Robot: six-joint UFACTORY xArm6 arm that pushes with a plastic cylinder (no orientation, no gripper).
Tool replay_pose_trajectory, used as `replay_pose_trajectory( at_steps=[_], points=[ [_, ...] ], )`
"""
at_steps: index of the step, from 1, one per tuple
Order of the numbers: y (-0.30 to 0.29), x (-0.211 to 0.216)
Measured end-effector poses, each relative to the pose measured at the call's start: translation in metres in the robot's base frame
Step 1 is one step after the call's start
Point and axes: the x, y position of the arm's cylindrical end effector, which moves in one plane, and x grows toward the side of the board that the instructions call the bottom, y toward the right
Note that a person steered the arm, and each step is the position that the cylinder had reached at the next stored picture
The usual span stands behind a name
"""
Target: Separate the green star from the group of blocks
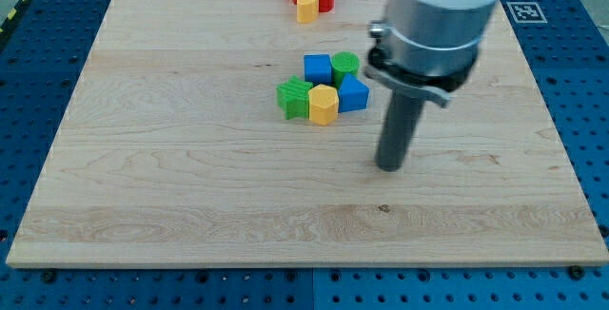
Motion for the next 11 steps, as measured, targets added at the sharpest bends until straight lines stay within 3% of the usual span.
replay_pose_trajectory(
  at_steps=[1, 6, 11],
  points=[
    [-0.042, -0.019],
    [-0.087, -0.088],
    [-0.054, -0.115]
  ],
)
